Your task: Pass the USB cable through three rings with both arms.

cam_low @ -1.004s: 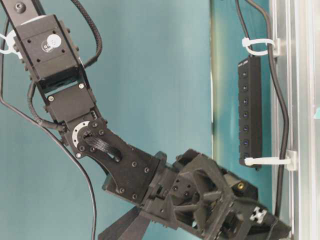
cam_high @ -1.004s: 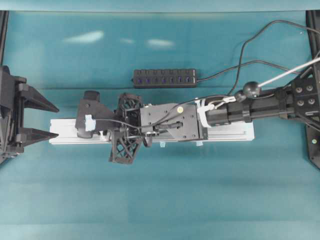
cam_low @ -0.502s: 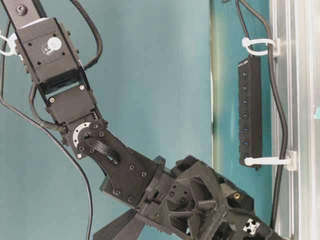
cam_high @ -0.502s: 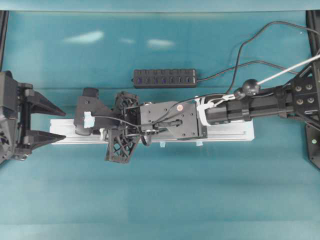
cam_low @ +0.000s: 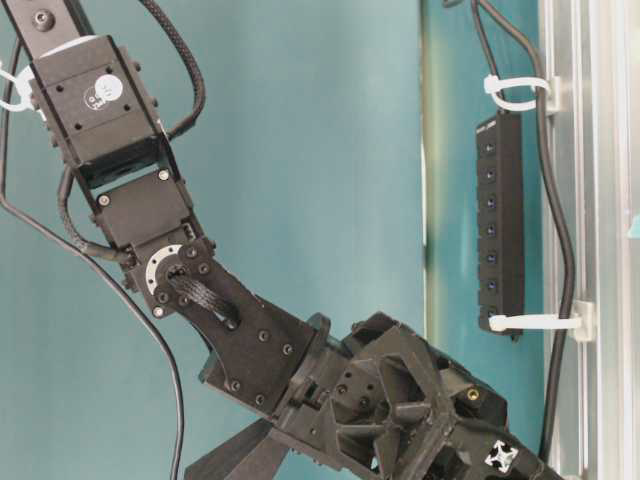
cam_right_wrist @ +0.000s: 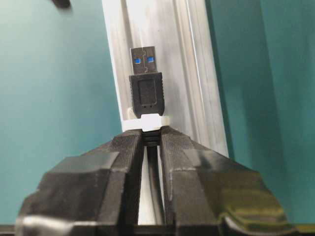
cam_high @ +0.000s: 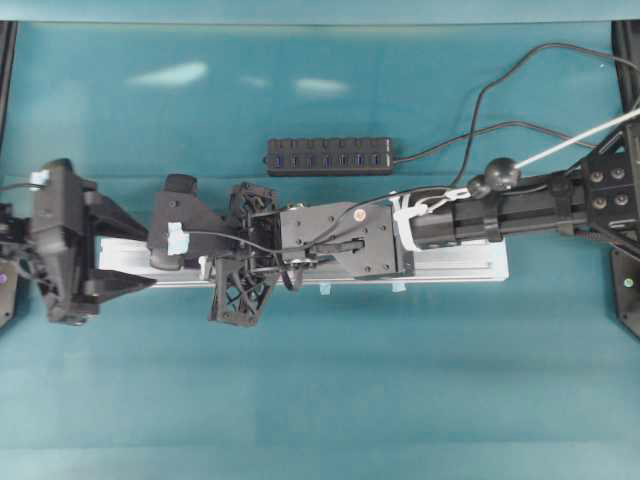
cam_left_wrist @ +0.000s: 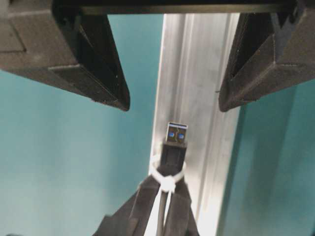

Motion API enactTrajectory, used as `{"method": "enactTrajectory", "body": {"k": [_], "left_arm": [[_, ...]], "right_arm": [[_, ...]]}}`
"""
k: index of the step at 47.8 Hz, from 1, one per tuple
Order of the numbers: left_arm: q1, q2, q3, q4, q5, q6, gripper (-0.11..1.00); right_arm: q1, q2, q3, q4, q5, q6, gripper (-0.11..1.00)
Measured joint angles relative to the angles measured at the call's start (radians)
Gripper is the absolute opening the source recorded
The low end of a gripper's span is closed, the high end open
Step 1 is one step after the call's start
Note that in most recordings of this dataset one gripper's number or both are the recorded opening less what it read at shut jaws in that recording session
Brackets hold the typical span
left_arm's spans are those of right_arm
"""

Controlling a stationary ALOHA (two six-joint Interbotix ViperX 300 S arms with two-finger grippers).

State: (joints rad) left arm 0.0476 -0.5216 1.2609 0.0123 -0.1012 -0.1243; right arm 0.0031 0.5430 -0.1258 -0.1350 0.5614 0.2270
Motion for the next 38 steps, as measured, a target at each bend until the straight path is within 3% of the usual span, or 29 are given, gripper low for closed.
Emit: {"method": "enactTrajectory", "body": {"k": [16, 27, 38], "left_arm": [[0.0, 0.176, -0.063, 0.0, -0.101, 0.009, 0.8], [0.002, 0.207, -0.066, 0.0, -0.156, 0.011, 0.79], [0.002, 0.229, -0.067, 0.0, -0.166, 0.012, 0.65]], "right_arm": [[0.0, 0.002, -0.002, 0.002, -0.003, -0.002, -0.07], [0.002, 0.0, 0.0, 0.002, -0.006, 0.0, -0.07], [0.002, 0.0, 0.0, 0.002, -0.012, 0.0, -0.07]]}}
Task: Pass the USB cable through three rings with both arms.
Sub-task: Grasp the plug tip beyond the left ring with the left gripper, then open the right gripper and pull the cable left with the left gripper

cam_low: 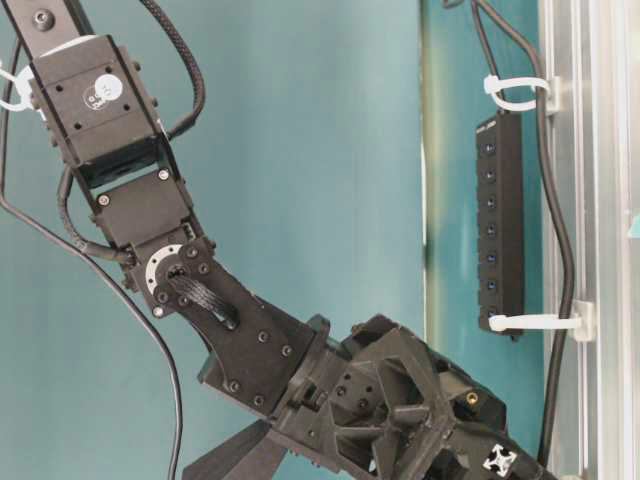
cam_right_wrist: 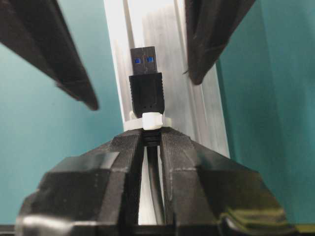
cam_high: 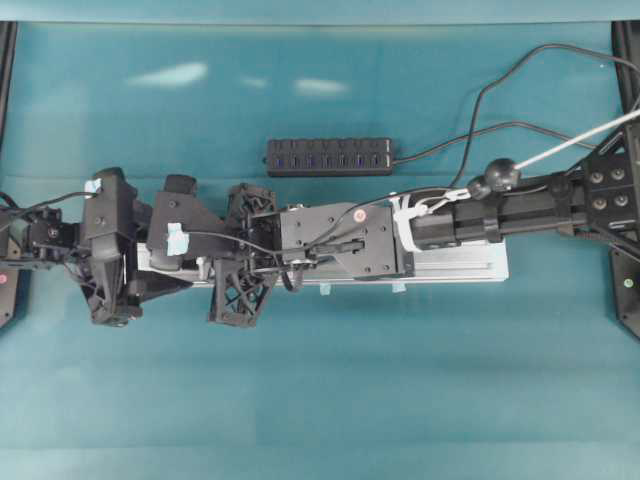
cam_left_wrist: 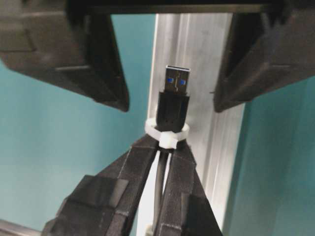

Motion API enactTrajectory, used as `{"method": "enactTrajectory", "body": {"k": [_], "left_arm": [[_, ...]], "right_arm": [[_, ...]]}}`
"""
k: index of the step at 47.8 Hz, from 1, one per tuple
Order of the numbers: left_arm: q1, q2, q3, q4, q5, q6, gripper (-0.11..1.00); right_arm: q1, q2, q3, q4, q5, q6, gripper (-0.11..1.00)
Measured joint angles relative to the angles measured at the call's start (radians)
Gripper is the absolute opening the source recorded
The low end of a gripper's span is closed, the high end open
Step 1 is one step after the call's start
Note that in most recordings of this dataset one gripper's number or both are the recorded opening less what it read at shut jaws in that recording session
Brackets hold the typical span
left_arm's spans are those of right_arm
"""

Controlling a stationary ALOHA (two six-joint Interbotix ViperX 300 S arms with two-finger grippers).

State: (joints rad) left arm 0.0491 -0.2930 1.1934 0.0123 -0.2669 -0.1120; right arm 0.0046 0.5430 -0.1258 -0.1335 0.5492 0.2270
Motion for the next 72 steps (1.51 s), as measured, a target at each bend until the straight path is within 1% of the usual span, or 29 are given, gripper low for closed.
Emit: {"method": "enactTrajectory", "body": {"k": [8, 16, 18, 25, 39, 45, 49, 54, 58, 60, 61, 65, 68, 70, 72], "left_arm": [[0.0, 0.023, -0.014, 0.0, -0.006, 0.002, 0.51], [0.002, 0.051, -0.037, 0.0, -0.006, 0.011, 0.3], [0.002, 0.054, -0.04, 0.0, -0.006, 0.018, 0.27], [0.0, 0.057, -0.043, 0.0, -0.002, 0.04, 0.26], [-0.002, 0.054, -0.041, 0.0, 0.009, 0.043, 0.25], [-0.003, 0.052, -0.041, 0.0, 0.011, 0.043, 0.25], [-0.003, 0.049, -0.038, 0.0, 0.011, 0.043, 0.25], [-0.002, 0.041, -0.029, 0.0, 0.012, 0.04, 0.25], [-0.002, 0.031, -0.025, 0.0, 0.017, 0.04, 0.25], [-0.002, 0.026, -0.023, 0.0, 0.028, 0.04, 0.25], [-0.002, 0.023, -0.021, 0.0, 0.034, 0.04, 0.25], [-0.002, 0.014, -0.021, 0.0, 0.064, 0.04, 0.25], [-0.002, 0.003, -0.021, 0.0, 0.081, 0.04, 0.25], [-0.002, -0.005, -0.021, 0.0, 0.091, 0.04, 0.25], [-0.002, -0.015, -0.018, 0.0, 0.101, 0.04, 0.25]], "right_arm": [[0.0, 0.0, 0.0, 0.0, 0.0, 0.0, -0.07], [0.0, 0.0, 0.0, 0.0, -0.002, 0.0, -0.07], [0.0, 0.0, 0.002, 0.0, 0.0, 0.0, -0.07], [0.0, -0.003, 0.009, -0.002, -0.003, 0.0, -0.07], [0.003, -0.005, 0.014, -0.002, -0.005, 0.0, -0.07], [0.005, -0.005, 0.014, 0.0, -0.005, 0.0, -0.06], [0.005, -0.006, 0.014, -0.002, -0.002, -0.002, -0.03], [0.009, -0.006, 0.017, -0.002, 0.018, -0.002, 0.08], [0.015, -0.008, 0.017, 0.0, 0.032, -0.002, 0.23], [0.017, -0.008, 0.017, 0.0, 0.038, -0.002, 0.33], [0.018, -0.008, 0.017, 0.0, 0.043, -0.002, 0.4], [0.02, -0.012, 0.017, 0.0, 0.054, -0.002, 0.65], [0.018, -0.018, 0.017, 0.0, 0.057, -0.002, 0.81], [0.02, -0.025, 0.017, -0.002, 0.057, -0.002, 0.84], [0.018, -0.029, 0.017, -0.002, 0.058, -0.002, 0.82]]}}
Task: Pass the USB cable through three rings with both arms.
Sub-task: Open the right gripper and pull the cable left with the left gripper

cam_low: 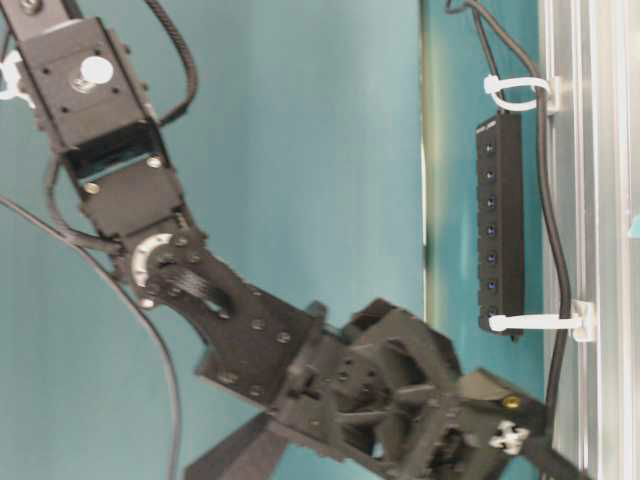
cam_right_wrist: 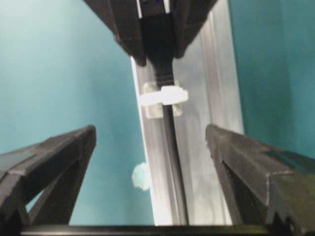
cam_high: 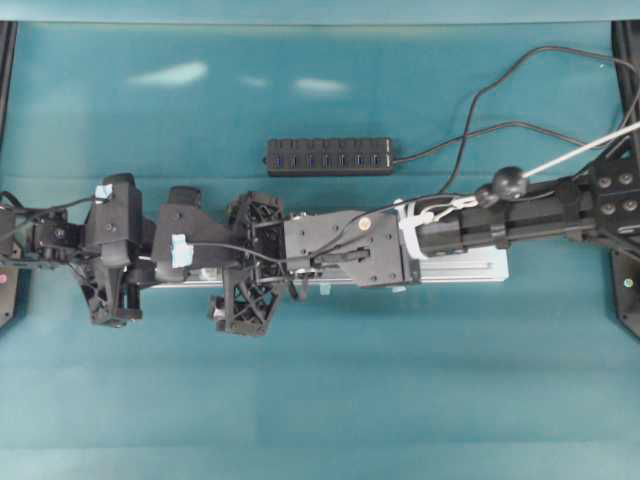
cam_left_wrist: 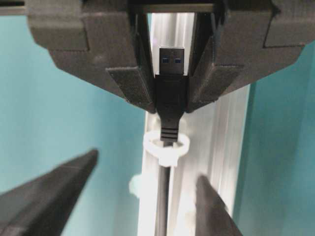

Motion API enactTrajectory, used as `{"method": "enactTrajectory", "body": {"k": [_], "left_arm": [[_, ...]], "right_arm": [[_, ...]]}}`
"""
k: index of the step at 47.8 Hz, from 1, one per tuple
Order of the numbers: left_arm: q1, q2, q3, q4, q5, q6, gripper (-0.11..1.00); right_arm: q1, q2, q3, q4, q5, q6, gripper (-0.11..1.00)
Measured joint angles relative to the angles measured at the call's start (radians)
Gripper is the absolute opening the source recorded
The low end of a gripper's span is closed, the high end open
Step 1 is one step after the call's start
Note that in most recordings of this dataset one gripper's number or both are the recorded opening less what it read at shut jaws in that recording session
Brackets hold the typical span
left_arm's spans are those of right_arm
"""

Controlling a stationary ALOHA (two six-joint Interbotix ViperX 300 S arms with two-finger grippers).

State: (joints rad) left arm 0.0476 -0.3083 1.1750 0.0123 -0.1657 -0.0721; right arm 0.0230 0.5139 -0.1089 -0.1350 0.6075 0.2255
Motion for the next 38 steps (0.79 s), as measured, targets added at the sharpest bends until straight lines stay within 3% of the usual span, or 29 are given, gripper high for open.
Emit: {"method": "enactTrajectory", "body": {"k": [19, 30, 38], "left_arm": [[-0.003, -0.166, 0.04, 0.0, 0.132, -0.008, 0.25], [-0.005, -0.272, 0.049, 0.0, 0.207, -0.008, 0.25], [-0.005, -0.344, 0.052, 0.0, 0.222, -0.006, 0.25]], "right_arm": [[-0.008, -0.071, 0.014, -0.02, 0.055, -0.002, 0.8], [-0.008, -0.16, 0.084, -0.067, 0.046, -0.011, 0.8], [-0.008, -0.235, 0.152, -0.075, 0.005, -0.011, 0.8]]}}
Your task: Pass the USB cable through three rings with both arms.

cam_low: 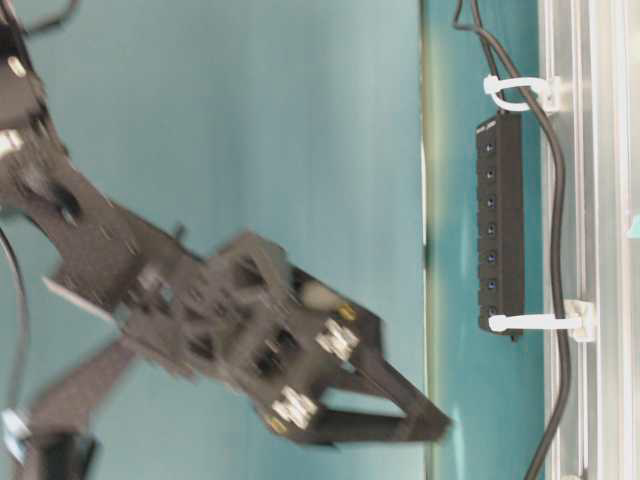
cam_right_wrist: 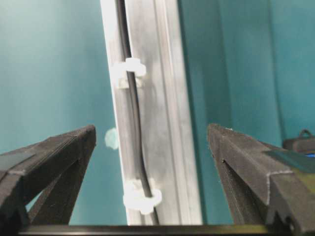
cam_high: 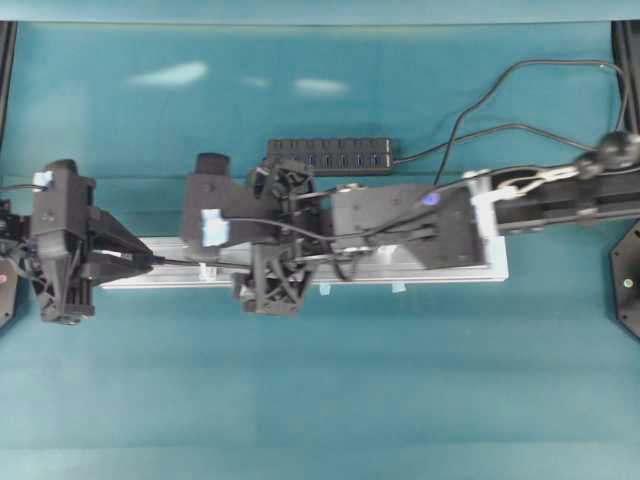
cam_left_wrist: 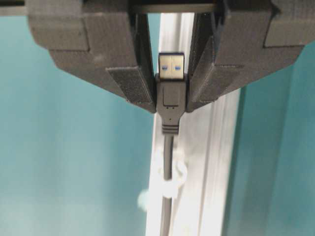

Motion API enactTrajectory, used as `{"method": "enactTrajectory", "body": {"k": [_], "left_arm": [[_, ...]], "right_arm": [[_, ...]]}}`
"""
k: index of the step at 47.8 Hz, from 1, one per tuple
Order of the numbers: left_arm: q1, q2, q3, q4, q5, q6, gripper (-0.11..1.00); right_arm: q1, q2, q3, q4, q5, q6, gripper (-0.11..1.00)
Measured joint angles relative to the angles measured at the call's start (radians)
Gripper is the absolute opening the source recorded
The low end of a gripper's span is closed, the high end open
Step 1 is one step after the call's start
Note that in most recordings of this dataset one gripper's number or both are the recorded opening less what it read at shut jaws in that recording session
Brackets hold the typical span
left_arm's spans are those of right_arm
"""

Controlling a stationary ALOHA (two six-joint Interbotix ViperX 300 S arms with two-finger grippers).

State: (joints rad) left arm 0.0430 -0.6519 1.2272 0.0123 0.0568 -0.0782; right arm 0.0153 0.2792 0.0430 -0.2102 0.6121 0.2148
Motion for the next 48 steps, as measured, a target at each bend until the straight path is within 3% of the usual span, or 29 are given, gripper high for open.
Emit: {"method": "enactTrajectory", "body": {"k": [22, 48], "left_arm": [[0.0, -0.028, 0.003, 0.0, 0.014, 0.003, 0.24], [0.0, -0.029, -0.017, 0.0, 0.009, 0.012, 0.24]], "right_arm": [[-0.008, -0.172, 0.19, -0.003, -0.097, 0.0, 0.79], [-0.006, -0.264, 0.304, -0.005, -0.198, 0.0, 0.79]]}}
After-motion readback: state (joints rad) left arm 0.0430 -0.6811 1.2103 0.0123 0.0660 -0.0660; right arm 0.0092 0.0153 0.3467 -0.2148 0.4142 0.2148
